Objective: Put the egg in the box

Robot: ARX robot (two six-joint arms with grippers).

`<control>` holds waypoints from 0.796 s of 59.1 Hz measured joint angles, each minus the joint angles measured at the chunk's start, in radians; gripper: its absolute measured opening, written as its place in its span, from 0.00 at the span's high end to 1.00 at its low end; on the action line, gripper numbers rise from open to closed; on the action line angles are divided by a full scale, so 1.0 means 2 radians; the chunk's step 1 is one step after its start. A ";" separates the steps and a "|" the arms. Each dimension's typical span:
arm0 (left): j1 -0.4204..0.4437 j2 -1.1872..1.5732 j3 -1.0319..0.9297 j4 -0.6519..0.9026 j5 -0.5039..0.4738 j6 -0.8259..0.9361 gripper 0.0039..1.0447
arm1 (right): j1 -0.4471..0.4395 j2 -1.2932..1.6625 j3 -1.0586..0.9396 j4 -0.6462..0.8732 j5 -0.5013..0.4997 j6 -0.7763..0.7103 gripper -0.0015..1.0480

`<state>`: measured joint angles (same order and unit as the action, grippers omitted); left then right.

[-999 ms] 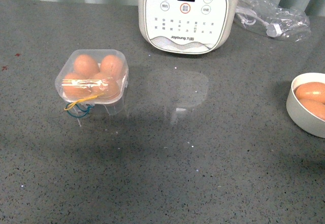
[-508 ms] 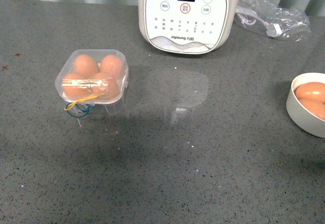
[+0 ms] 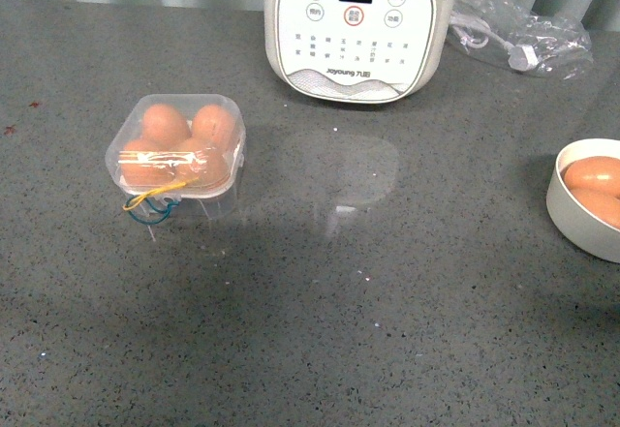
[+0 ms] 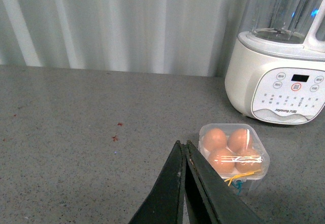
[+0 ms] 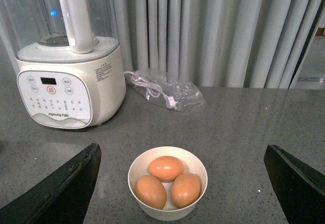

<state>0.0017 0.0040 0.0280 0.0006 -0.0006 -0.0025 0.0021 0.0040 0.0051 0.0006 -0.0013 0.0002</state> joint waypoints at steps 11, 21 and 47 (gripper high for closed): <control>0.000 0.000 0.000 0.000 0.000 0.000 0.50 | 0.000 0.000 0.000 0.000 0.000 0.000 0.07; 0.000 0.000 0.000 0.000 0.000 0.000 0.18 | 0.000 0.000 0.000 0.000 0.000 0.000 0.07; 0.000 0.000 0.000 0.000 0.000 0.000 0.06 | 0.000 0.000 0.000 0.000 0.000 0.000 0.07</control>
<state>0.0017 0.0036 0.0280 0.0006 -0.0006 -0.0025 0.0021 0.0040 0.0051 0.0006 -0.0013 0.0002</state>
